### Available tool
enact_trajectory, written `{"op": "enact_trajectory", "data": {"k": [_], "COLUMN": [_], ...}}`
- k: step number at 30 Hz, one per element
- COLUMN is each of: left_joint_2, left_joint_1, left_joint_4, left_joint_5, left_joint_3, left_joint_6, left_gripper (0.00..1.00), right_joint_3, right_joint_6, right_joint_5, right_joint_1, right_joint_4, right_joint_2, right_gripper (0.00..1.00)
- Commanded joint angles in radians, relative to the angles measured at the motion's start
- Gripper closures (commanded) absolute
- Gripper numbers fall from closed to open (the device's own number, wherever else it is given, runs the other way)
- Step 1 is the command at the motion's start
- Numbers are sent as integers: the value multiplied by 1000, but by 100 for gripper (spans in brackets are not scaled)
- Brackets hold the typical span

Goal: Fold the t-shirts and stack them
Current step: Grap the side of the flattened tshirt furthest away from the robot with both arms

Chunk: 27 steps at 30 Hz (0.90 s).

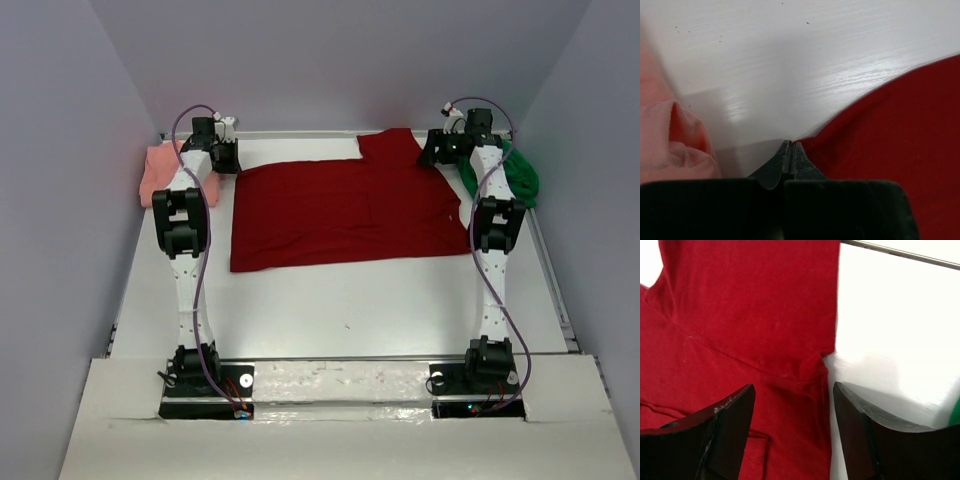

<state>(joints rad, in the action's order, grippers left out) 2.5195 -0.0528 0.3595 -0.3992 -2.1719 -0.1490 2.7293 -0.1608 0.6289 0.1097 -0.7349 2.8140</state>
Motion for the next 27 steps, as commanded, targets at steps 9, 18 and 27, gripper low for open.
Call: {"op": "enact_trajectory", "data": {"k": [9, 18, 27], "left_joint_2": [-93, -90, -99], "left_joint_1": [4, 7, 13], "left_joint_4": [22, 21, 9], "left_joint_5": [16, 5, -62], "left_joint_3": [32, 50, -5], "left_joint_6": [-6, -1, 15], "left_gripper": [100, 100, 100], "right_joint_3": [101, 75, 73], "right_joint_6": [-11, 1, 20], "right_joint_5": [43, 25, 17], "right_joint_1": [-5, -5, -15], "right_joint_4": [-9, 8, 26], "right_joint_2": [65, 48, 32], "right_gripper": [46, 69, 100]}}
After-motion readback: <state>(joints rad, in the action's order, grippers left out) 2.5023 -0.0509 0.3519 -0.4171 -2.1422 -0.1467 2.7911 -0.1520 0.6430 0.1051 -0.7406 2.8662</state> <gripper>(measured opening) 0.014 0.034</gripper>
